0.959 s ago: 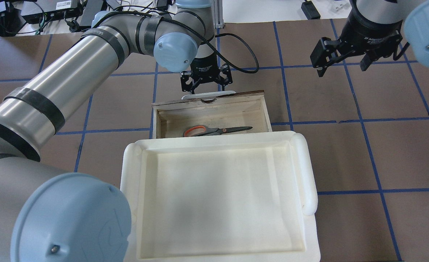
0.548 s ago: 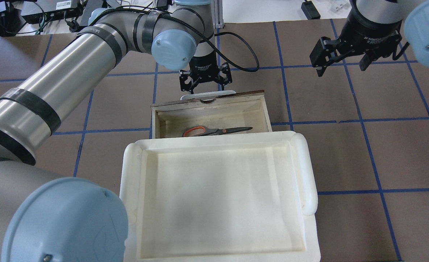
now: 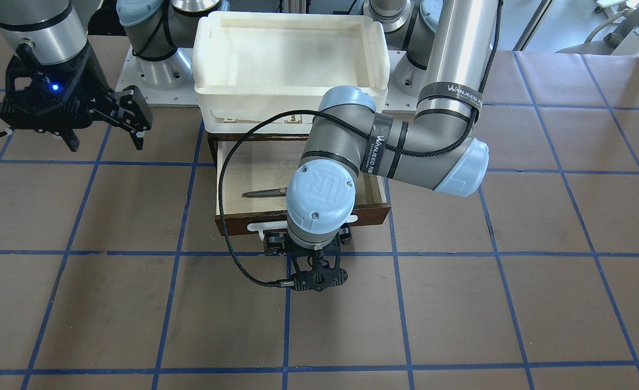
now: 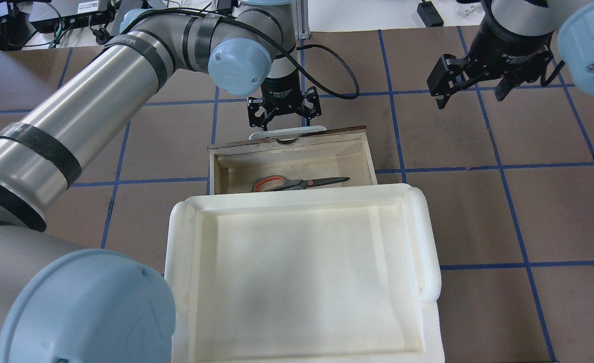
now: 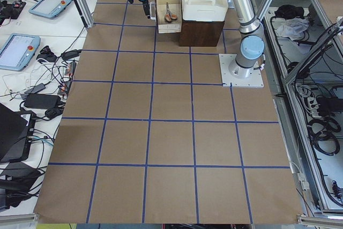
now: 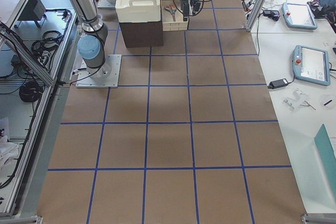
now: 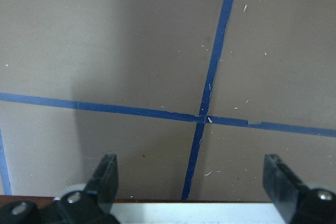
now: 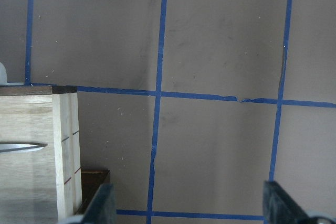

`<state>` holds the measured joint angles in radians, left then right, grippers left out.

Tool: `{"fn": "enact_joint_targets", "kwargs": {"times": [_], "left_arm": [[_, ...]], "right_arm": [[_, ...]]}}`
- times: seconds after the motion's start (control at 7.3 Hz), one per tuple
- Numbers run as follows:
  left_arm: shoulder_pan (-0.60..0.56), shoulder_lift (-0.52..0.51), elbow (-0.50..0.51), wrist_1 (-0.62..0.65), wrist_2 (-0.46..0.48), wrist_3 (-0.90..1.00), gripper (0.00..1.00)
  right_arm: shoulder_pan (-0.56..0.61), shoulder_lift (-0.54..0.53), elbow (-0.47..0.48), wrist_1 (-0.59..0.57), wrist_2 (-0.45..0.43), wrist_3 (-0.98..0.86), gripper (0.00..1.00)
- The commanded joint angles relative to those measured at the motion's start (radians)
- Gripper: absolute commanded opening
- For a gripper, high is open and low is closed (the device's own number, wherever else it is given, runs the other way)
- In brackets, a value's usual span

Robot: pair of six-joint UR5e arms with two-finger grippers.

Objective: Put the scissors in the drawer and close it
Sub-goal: 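Lower the left gripper down to the white drawer handle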

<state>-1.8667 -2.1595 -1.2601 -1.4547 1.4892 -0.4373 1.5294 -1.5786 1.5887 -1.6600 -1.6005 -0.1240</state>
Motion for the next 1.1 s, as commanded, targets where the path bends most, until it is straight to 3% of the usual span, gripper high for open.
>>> {"fn": "enact_joint_targets", "kwargs": {"times": [0.0,0.41,0.96], "left_arm": [[0.009,0.004,0.010,0.005,0.002,0.002,1.00],[0.006,0.001,0.027,0.033,-0.003,0.002,1.00],[-0.028,0.015,0.018,-0.025,-0.004,0.000,1.00]], "right_arm": [[0.000,0.020,0.001,-0.027,0.001,0.006,1.00],[0.000,0.023,0.001,-0.034,-0.001,0.010,1.00],[-0.002,0.022,0.001,-0.030,0.033,0.003,1.00]]}}
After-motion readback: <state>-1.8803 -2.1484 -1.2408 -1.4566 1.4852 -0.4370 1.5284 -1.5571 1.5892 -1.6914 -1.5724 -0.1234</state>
